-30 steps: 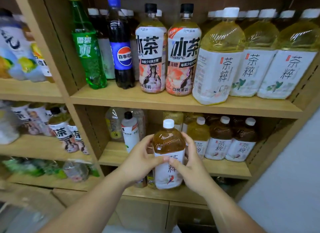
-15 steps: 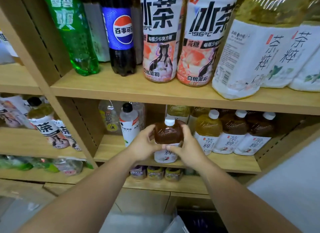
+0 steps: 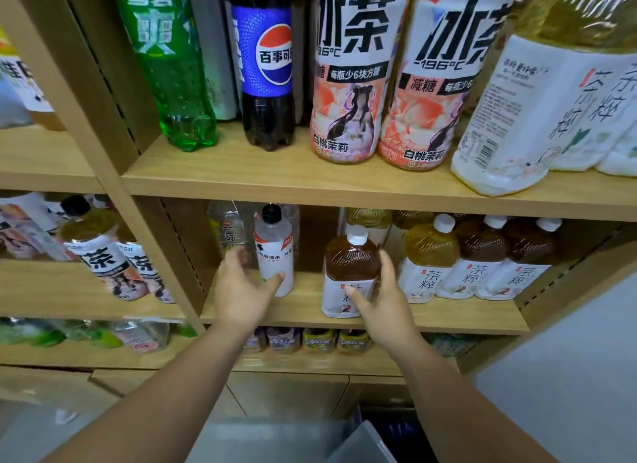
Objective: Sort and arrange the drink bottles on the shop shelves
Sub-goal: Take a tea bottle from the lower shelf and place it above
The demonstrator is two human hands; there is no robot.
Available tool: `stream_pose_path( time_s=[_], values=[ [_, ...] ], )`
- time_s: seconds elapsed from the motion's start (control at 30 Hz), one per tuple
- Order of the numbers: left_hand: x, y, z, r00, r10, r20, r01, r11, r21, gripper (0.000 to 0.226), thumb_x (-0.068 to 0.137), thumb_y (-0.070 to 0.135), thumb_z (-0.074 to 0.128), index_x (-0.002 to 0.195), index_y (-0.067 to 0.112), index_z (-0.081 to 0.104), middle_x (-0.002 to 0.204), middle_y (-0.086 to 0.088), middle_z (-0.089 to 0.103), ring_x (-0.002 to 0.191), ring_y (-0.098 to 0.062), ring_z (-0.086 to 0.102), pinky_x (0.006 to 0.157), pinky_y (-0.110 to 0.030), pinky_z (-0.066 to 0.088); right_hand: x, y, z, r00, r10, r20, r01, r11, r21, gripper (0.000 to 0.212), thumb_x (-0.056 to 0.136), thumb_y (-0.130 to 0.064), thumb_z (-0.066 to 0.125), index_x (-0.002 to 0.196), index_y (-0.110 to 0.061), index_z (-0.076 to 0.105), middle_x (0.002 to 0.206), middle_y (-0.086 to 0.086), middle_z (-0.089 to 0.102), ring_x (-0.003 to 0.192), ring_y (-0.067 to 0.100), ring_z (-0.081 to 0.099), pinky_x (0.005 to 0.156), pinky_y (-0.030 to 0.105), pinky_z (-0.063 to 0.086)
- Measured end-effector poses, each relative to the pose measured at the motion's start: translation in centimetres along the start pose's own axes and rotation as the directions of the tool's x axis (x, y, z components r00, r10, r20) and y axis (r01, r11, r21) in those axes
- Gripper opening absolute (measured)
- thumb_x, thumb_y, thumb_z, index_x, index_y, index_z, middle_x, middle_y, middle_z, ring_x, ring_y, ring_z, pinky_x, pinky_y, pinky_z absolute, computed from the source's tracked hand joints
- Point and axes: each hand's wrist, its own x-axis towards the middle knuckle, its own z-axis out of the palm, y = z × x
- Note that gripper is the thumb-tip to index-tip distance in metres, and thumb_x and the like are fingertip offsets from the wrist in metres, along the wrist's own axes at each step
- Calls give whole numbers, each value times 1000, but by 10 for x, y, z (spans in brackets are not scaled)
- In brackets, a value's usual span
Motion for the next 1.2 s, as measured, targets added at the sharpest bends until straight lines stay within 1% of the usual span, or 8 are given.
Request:
stream_pose_path(
  time_s=[0.23, 0.37, 0.5, 0.67, 0.77, 0.87, 1.03, 1.2],
  values=[
    [33, 11, 11, 983, -8, 183, 15, 999, -34, 37, 82, 30, 85, 96, 12, 56, 100, 4, 64, 93, -18, 62, 80, -33, 50, -20, -5, 16, 993, 92, -79, -89, 995, 41, 90, 89, -24, 75, 156, -43, 19, 144, -18, 52, 131, 3, 46, 107, 31, 42],
    [37, 0, 13, 980, 3, 198, 17, 995, -95, 42, 81, 31, 85, 106, 10, 58, 107, -5, 68, 101, -25, 65, 86, -42, 55, -33, -5, 23, 985, 135, -107, -129, 990, 63, 85, 89, -27, 75, 155, -42, 24, 139, -18, 54, 127, 4, 51, 106, 35, 45],
    [23, -5, -7, 967, 89, 237, -52, 986, -157, 47, 85, 25, 82, 120, 15, 53, 113, 4, 63, 104, -16, 60, 83, -31, 48, -46, -16, 37, 950, 170, -262, -167, 985, 33, 87, 86, -37, 76, 156, -35, 24, 150, -5, 44, 134, 16, 49, 109, 47, 47],
    [1, -26, -39, 943, 156, 295, -56, 945, -321, 72, 79, 21, 86, 141, 27, 50, 127, 15, 64, 118, -6, 60, 99, -33, 52, -62, -59, 56, 904, 21, -427, -18, 1000, 12, 56, 92, -32, 71, 142, -33, 46, 131, -4, 49, 115, 9, 54, 97, 34, 53],
    [-9, -39, -63, 927, 218, 305, -115, 940, -322, 73, 78, 18, 88, 140, 32, 51, 125, 22, 66, 120, 0, 60, 101, -32, 51, -61, -79, 76, 981, -81, -176, 93, 994, 64, 39, 93, -39, 69, 127, -49, 53, 117, -14, 59, 108, 3, 58, 90, 29, 54],
    [-18, -45, -89, 928, 238, 288, -144, 939, -312, 71, 79, 18, 87, 139, 32, 52, 124, 23, 67, 119, 1, 61, 98, -26, 51, -56, -103, 103, 985, -128, 117, 108, 980, 167, 37, 94, -37, 69, 119, -58, 52, 118, -19, 65, 109, -3, 62, 90, 27, 57],
    [-26, -61, -139, 969, 160, 189, -103, 955, -278, 64, 80, 15, 86, 133, 33, 56, 121, 24, 68, 115, 2, 63, 91, -15, 51, -50, -123, 153, 932, -198, 304, 106, 950, 292, 30, 90, -39, 69, 119, -47, 64, 113, -18, 72, 106, 3, 68, 88, 34, 59],
    [-34, -91, -183, 999, 31, 18, -26, 968, -251, 63, 78, 9, 86, 131, 28, 59, 116, 23, 71, 110, 2, 65, 89, -18, 52, -52, -146, 205, 849, -273, 452, 110, 929, 354, 33, 95, -23, 69, 115, -47, 60, 107, -23, 74, 100, -2, 69, 83, 17, 54]
  ],
)
